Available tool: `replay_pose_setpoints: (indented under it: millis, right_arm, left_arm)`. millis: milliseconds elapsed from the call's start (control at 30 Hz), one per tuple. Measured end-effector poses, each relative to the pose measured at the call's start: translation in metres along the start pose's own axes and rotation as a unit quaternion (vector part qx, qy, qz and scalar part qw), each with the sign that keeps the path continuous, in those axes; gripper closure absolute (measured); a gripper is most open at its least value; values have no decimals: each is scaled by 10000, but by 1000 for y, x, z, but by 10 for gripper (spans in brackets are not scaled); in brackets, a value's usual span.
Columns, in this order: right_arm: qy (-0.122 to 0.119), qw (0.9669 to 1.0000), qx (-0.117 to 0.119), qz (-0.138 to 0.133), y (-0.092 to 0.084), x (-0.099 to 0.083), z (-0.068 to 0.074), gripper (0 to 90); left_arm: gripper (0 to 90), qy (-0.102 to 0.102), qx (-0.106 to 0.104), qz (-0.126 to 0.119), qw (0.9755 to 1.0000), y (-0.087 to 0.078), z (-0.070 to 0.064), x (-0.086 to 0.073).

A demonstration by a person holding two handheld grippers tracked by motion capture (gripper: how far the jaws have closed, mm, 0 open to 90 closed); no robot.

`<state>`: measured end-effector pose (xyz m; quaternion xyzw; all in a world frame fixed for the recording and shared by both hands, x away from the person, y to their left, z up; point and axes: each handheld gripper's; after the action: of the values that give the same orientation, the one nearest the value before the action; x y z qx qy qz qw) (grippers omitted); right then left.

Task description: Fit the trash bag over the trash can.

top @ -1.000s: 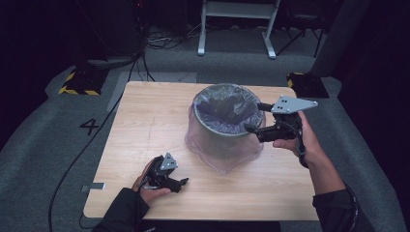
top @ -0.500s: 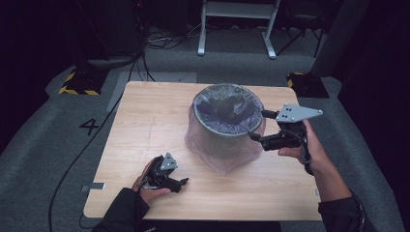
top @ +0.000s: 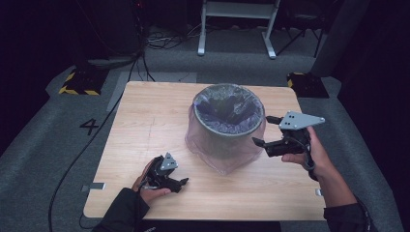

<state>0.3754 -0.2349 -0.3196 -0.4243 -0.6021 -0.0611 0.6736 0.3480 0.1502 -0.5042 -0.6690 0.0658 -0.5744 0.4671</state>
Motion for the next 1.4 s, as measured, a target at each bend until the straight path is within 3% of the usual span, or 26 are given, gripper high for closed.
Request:
replay_pose_setpoints:
  millis: [733, 1033, 1400]
  right_arm:
    - [-89, 9988, -128, 474, 10, -27, 2, 166]
    - [-283, 9956, -293, 842, 15, -40, 0, 166]
    - [-163, 9935, -275, 1090, 23, -64, -5, 166]
  left_arm:
    - [148, 1, -2, 5, 10000, 0, 0, 0]
    - [148, 2, -3, 8, 10000, 0, 0, 0]
    - [148, 0, -3, 6, 10000, 0, 0, 0]
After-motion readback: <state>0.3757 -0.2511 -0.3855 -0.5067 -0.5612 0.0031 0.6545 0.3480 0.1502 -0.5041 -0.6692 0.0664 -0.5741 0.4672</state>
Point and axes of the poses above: each handheld gripper's, and its own axes: y roughly forward along the jaws, x roughly out of its top, z roughly to its left, and after that the axes turned 8 degrees about y, right-handed
